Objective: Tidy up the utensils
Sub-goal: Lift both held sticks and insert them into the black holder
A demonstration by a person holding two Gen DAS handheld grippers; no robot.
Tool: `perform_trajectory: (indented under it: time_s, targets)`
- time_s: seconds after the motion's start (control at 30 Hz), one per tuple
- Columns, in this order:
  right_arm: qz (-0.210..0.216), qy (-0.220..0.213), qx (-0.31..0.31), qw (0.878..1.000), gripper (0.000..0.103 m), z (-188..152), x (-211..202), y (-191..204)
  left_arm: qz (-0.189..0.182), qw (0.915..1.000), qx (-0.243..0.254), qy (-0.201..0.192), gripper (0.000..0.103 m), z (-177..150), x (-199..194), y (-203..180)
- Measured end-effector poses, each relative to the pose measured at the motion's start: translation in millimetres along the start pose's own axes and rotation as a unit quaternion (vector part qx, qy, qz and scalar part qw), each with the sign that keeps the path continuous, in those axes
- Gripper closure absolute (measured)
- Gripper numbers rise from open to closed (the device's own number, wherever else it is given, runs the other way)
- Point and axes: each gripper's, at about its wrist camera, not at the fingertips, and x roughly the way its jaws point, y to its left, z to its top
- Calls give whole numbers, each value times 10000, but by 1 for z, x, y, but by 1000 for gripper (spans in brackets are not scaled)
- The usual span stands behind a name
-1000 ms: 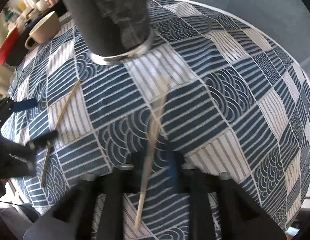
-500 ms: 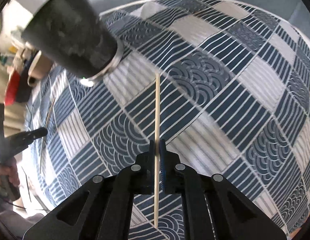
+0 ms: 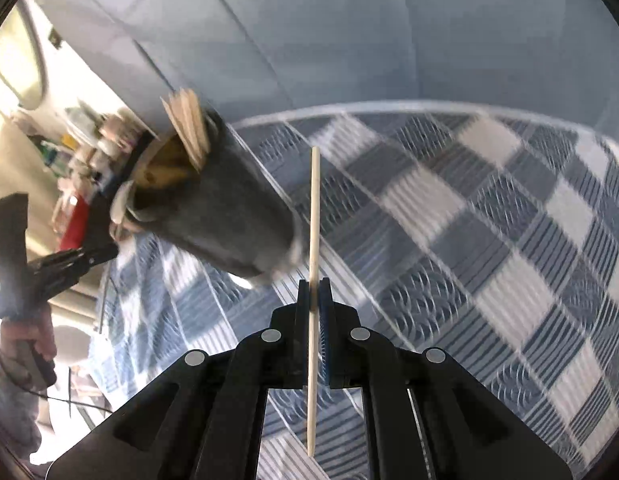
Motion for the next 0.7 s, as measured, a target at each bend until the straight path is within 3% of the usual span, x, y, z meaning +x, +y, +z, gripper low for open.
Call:
perform_trajectory:
  time_s: [0.3, 0.57, 0.7]
  targets:
    - [180, -615, -313, 9975, 98, 57, -30, 37, 7, 9986, 200, -499, 98, 55, -32, -25]
    - [411, -1117, -484, 9917, 98, 95, -46, 64, -467, 9939, 242, -971, 98, 96, -46, -47]
    - [480, -1448, -598, 9865, 98, 108, -45, 72, -536, 9872, 369, -1454, 98, 107, -50, -58]
